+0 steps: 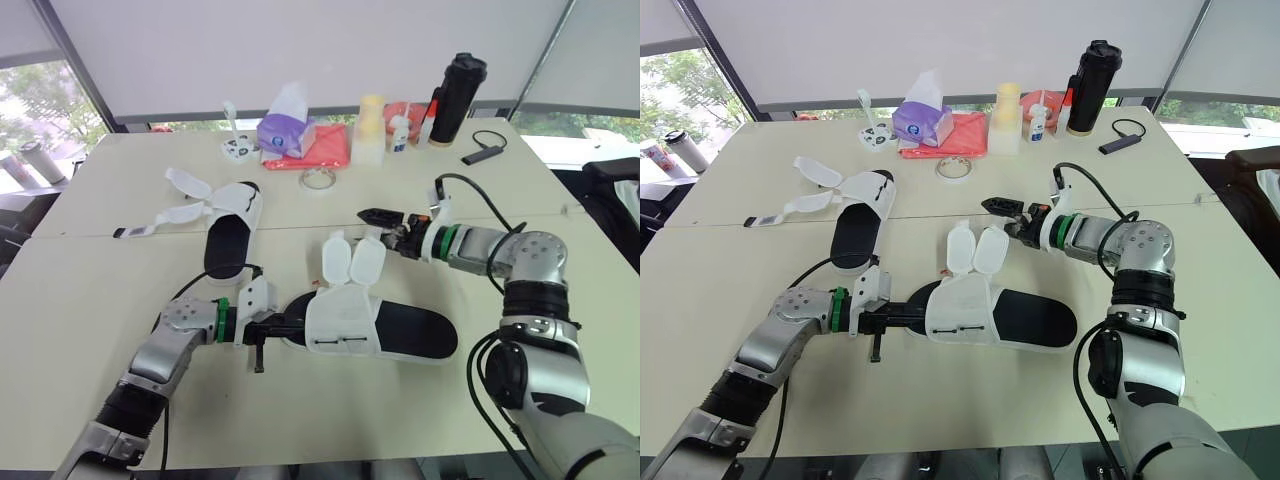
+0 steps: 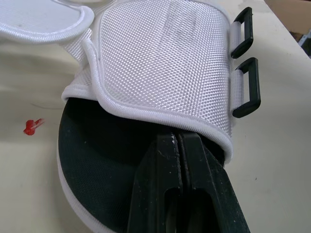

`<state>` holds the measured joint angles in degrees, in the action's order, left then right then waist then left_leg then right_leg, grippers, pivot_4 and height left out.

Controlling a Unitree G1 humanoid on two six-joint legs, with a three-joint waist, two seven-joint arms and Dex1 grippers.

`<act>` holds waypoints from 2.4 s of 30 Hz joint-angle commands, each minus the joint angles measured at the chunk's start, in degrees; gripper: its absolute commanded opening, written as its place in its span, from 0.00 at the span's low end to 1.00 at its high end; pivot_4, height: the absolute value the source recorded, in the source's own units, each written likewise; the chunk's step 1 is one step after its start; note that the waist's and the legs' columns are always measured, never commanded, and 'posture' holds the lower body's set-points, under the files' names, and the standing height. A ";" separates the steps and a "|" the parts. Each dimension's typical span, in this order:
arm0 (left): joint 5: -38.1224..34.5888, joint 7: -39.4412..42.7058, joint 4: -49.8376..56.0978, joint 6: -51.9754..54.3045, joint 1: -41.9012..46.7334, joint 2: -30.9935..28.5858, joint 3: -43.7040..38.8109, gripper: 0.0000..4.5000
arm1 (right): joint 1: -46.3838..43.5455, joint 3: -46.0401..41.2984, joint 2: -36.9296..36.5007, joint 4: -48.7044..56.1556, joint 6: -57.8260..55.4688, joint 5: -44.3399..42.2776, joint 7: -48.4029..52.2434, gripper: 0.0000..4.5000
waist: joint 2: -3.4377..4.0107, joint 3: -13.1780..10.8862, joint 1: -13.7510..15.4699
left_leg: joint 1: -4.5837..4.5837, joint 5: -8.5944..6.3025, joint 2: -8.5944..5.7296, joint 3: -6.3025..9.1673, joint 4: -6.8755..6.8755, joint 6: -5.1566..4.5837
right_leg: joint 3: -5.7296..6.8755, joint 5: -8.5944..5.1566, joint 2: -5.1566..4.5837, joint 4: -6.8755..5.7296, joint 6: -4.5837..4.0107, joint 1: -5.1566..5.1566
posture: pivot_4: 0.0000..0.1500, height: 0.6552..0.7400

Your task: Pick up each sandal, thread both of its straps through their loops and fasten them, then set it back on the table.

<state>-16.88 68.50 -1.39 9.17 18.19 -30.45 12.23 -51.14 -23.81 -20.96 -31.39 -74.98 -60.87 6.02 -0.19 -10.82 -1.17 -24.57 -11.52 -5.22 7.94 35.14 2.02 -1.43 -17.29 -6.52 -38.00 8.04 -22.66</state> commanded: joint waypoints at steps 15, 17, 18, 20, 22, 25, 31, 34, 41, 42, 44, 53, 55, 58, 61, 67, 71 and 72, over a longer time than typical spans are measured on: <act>-0.76 -1.25 4.82 1.37 -2.47 -0.62 -0.37 0.00 | -6.75 -0.86 0.52 -6.80 5.36 8.82 6.85 0.01 | 0.00 0.00 -0.08 | 0.06 0.04 0.00 -0.03 0.00 0.00 | -0.02 0.00 0.00 -0.06 0.00 0.01 | 1.00 1.00; -0.78 -1.34 5.03 1.53 -2.57 -0.62 -0.38 0.00 | -6.41 0.62 0.30 -4.58 5.26 9.83 8.49 0.01 | 0.00 0.00 -0.08 | 0.06 0.04 0.00 -0.03 -0.01 0.00 | -0.02 0.00 0.00 -0.06 0.00 0.00 | 1.00 1.00; -0.78 -1.39 5.12 1.60 -2.62 -0.61 -0.40 0.00 | -5.81 1.68 0.01 -2.30 5.24 10.22 9.54 0.01 | 0.00 0.00 -0.08 | 0.06 0.04 0.00 -0.03 -0.01 0.01 | -0.02 0.00 0.00 -0.06 0.00 0.00 | 1.00 1.00; -0.81 -1.49 5.36 1.82 -2.70 -0.62 -0.46 0.00 | -4.00 4.32 -0.84 3.55 5.63 11.23 12.04 0.01 | 0.01 0.00 -0.08 | 0.06 0.04 0.00 -0.03 -0.01 0.01 | -0.02 0.00 0.00 -0.06 0.00 -0.02 | 1.00 1.00; -0.83 -1.57 5.52 1.96 -2.77 -0.63 -0.48 0.00 | -1.70 7.84 -2.01 9.99 7.37 13.07 14.91 0.01 | 0.01 0.00 -0.05 | 0.06 0.04 0.01 -0.03 -0.02 0.01 | -0.02 0.00 0.00 -0.06 0.00 -0.03 | 1.00 1.00; -0.85 -1.63 5.61 2.04 -2.78 -0.60 -0.49 0.00 | 4.72 13.17 -4.35 24.94 14.38 15.93 21.39 0.01 | 0.01 0.00 0.16 | 0.06 0.04 0.00 -0.03 -0.02 0.01 | -0.02 0.00 0.00 -0.06 0.00 -0.03 | 1.00 1.00; -0.76 -1.27 4.50 1.63 -2.06 -0.53 -0.54 0.00 | 24.74 24.67 -12.35 51.23 42.39 32.83 31.95 0.01 | 0.00 0.00 0.28 | 0.05 0.03 -0.01 -0.01 -0.01 0.01 | 0.01 -0.01 -0.01 -0.02 0.03 0.00 | 1.00 1.00; -0.70 -0.83 3.86 1.34 -1.62 -0.56 -0.44 0.00 | 30.98 26.34 -13.03 54.57 56.90 40.20 34.07 0.01 | -0.01 0.00 -0.04 | 0.11 0.04 0.02 -0.07 0.01 0.03 | 0.00 -0.01 -0.01 -0.02 0.03 0.04 | 1.00 1.00; -0.65 0.04 2.77 1.04 -0.65 -0.44 -0.26 0.00 | 35.68 30.14 -14.63 49.63 85.41 57.43 34.74 0.01 | -0.05 0.01 0.30 | 0.21 0.16 0.04 -0.04 0.02 0.08 | 0.01 0.02 0.02 -0.02 -0.03 0.14 | 1.00 1.00; -0.63 0.17 2.70 1.04 -0.56 -0.42 -0.23 0.00 | 35.94 30.55 -15.07 47.94 90.89 60.49 34.06 0.01 | -0.05 0.01 0.31 | 0.22 0.16 0.04 -0.04 0.02 0.08 | 0.01 0.02 0.02 -0.02 -0.03 0.14 | 1.00 1.00; -0.59 0.38 2.60 1.02 -0.45 -0.41 -0.24 0.00 | 36.24 31.01 -15.71 45.20 100.50 65.80 32.44 0.01 | -0.05 0.01 0.32 | 0.22 0.16 0.04 -0.03 0.01 0.08 | 0.01 0.02 0.02 -0.02 -0.03 0.14 | 1.00 1.00; -0.63 0.53 2.56 1.01 -0.45 -0.60 -0.50 0.00 | 34.59 33.98 -17.61 31.07 129.02 78.22 26.53 0.01 | -0.05 0.01 0.26 | 0.32 0.19 0.03 -0.03 0.00 0.11 | 0.01 0.02 0.03 -0.04 -0.04 0.23 | 1.00 1.00; -0.60 0.50 2.65 0.93 -0.54 -0.71 -0.57 0.00 | 34.50 35.28 -18.66 29.48 132.67 79.35 26.63 0.01 | -0.05 0.01 0.27 | 0.35 0.19 0.03 -0.03 0.00 0.11 | 0.00 0.02 0.03 -0.04 -0.05 0.27 | 1.00 1.00; -0.57 0.41 2.70 0.88 -0.58 -0.83 -0.71 0.00 | 34.48 36.86 -20.20 28.99 136.90 80.84 26.49 0.01 | -0.05 0.01 0.29 | 0.38 0.19 0.03 -0.02 0.00 0.11 | 0.00 0.02 0.03 -0.04 -0.05 0.30 | 1.00 1.00; -0.58 0.31 2.77 0.96 -0.56 -0.84 -0.75 0.00 | 34.20 37.67 -21.28 28.70 138.24 80.72 26.41 0.07 | -0.05 0.01 0.31 | 0.39 0.19 0.03 -0.02 0.00 0.11 | 0.00 0.02 0.03 -0.04 -0.06 0.32 | 1.00 1.00; -0.49 0.21 2.58 0.92 -0.42 -0.63 -0.58 0.00 | 32.23 38.71 -24.48 28.84 137.99 78.78 28.15 0.62 | -0.05 0.01 0.27 | 0.56 0.19 0.04 -0.02 0.00 0.11 | -0.02 0.02 0.03 -0.05 -0.07 0.46 | 1.00 1.00; -0.42 0.02 2.23 0.92 -0.05 -0.13 -0.36 0.00 | 32.45 39.64 -30.81 31.04 134.30 77.37 33.10 0.84 | -0.08 0.03 0.63 | 0.64 0.19 0.02 0.00 0.00 0.11 | -0.02 0.00 0.01 -0.02 -0.09 0.59 | 1.00 1.00; -0.42 0.01 2.18 0.92 0.01 -0.05 -0.31 0.00 | 32.87 39.70 -33.18 31.69 132.92 76.13 34.83 0.84 | -0.10 0.03 0.81 | 0.65 0.19 0.02 0.01 0.01 0.11 | -0.01 0.00 0.01 -0.01 -0.10 0.62 | 1.00 1.00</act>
<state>-16.88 68.52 0.12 10.74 17.62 -30.52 12.29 -18.72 16.01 -52.78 -0.24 59.60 16.58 38.63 -0.28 -10.80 -0.36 -23.92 -11.33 -5.23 7.98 35.17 2.13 -1.43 -17.29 -6.51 -37.98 7.92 -21.99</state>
